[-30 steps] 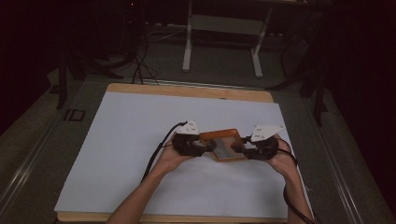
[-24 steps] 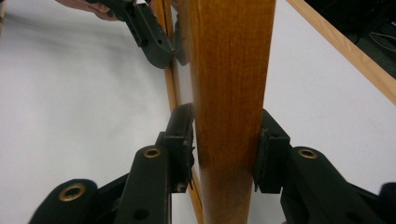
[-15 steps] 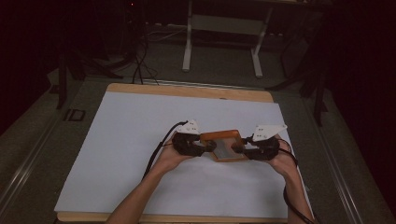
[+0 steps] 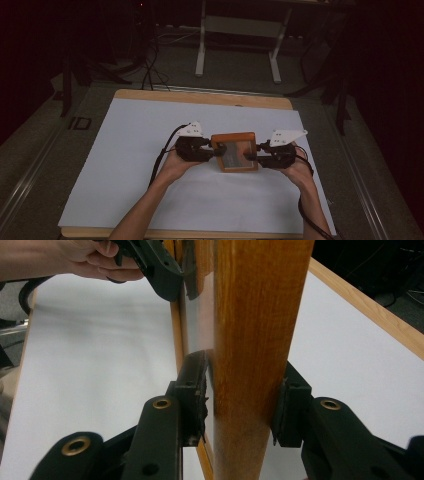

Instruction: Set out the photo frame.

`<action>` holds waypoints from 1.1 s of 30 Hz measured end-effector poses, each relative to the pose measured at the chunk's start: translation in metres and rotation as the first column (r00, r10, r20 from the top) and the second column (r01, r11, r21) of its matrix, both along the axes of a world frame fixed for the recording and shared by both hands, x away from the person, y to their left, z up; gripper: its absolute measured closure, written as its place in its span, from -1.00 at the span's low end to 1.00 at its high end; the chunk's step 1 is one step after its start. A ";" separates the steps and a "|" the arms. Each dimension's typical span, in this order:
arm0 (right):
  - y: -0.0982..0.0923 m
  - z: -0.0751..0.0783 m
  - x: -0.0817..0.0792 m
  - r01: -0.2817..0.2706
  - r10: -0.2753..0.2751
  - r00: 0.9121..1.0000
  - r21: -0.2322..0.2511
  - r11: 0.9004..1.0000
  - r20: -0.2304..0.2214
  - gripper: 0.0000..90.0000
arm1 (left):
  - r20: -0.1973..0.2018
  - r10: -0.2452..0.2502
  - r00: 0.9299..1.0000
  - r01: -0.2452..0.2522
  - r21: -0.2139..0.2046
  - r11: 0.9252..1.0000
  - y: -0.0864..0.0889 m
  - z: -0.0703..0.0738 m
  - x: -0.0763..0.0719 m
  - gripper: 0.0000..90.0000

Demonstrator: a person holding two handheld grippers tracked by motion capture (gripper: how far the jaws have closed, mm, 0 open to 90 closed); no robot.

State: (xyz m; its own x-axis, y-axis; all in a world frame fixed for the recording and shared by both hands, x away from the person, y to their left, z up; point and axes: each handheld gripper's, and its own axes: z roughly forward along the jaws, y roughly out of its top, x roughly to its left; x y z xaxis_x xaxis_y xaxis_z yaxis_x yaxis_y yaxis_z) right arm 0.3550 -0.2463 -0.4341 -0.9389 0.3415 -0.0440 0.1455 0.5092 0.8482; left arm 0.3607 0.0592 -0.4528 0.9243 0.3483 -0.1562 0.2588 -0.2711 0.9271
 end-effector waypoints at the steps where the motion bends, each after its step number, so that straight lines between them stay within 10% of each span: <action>1: 0.001 0.000 0.000 -0.001 0.001 1.000 0.003 1.000 -0.001 0.41 | 0.000 0.004 1.000 -0.004 -0.003 1.000 0.001 0.001 0.000 0.37; 33: 0.044 -0.001 0.011 -0.002 0.007 0.998 0.087 0.996 -0.060 0.38 | 0.004 0.115 0.993 -0.114 -0.003 0.993 0.043 0.022 -0.010 0.35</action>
